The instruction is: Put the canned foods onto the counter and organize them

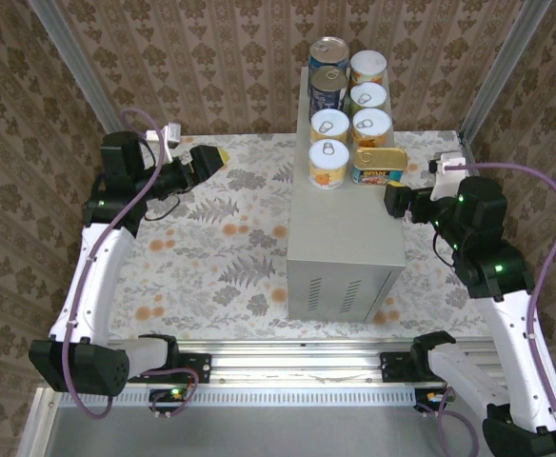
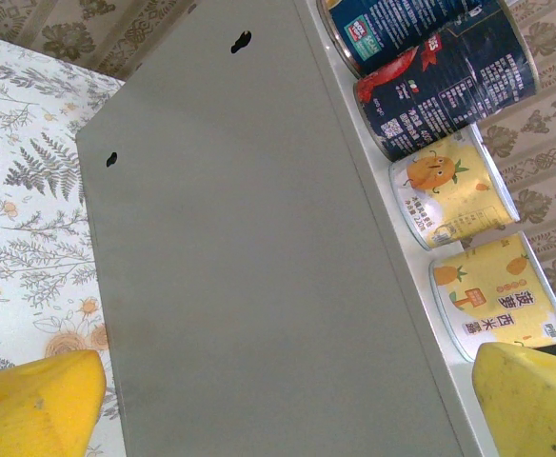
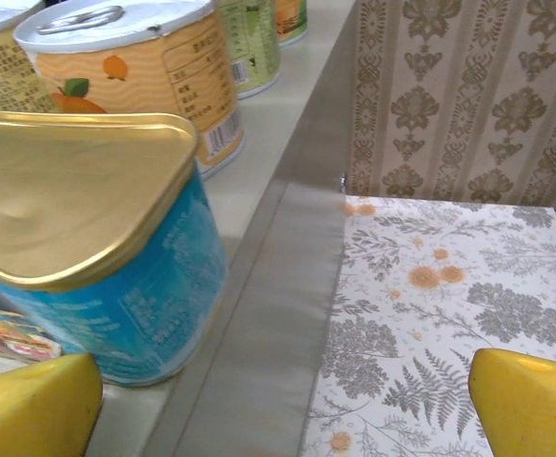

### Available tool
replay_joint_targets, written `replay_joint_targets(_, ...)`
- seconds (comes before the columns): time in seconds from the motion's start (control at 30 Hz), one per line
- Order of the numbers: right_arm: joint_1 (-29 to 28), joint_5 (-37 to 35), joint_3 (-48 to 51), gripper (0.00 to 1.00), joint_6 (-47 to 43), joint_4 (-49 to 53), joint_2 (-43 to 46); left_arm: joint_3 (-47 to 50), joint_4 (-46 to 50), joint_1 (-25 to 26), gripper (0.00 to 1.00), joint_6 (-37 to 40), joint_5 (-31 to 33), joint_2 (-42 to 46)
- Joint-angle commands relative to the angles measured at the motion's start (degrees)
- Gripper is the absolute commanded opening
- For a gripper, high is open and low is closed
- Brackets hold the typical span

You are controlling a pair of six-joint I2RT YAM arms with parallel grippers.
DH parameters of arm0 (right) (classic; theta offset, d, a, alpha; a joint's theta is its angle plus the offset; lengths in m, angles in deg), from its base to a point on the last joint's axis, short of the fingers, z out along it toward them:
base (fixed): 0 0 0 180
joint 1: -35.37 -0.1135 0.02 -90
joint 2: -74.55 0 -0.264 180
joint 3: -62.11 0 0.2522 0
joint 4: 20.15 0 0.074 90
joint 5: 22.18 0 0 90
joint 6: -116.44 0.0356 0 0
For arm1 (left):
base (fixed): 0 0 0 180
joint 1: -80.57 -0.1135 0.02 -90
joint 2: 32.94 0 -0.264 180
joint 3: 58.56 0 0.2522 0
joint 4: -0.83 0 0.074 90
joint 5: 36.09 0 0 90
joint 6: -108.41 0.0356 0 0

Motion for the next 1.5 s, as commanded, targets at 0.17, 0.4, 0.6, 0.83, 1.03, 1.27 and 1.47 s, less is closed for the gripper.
replay_joint_targets(0.17,4.7,-0.9,0.9,1.0,1.1,6.2,3.1,-1.3,-0.8,0.4,1.0,1.2,-0.1,0.2)
replay_joint_targets(0.4,9.7,-0.5,0.1,1.0,3.5,7.5,3.4,-1.3,-0.9,0.7,1.0,1.2,-0.1,0.3)
replay_joint_targets(0.6,14.2,4.7,0.3,1.0,5.2,2.6,0.5,-1.3,-0.6,0.8,1.0,1.4,0.0,0.5)
replay_joint_targets(0.83,15.0,8.9,0.1,1.0,4.3,-5.6,-4.1,-1.7,0.6,0.8,1.0,2.2,0.4,0.6)
replay_joint_targets(1.03,15.0,10.6,-1.9,1.0,3.6,-7.6,-8.3,-1.9,0.6,0.7,1.0,2.3,0.6,0.2)
replay_joint_targets(1.27,15.0,11.8,-1.2,1.0,2.3,-9.5,-9.1,-2.4,0.4,0.7,1.0,2.3,0.5,-0.6)
replay_joint_targets(1.47,14.9,13.3,-0.9,1.0,1.9,-10.2,-9.2,-2.5,0.0,0.7,1.0,2.2,0.4,-0.9)
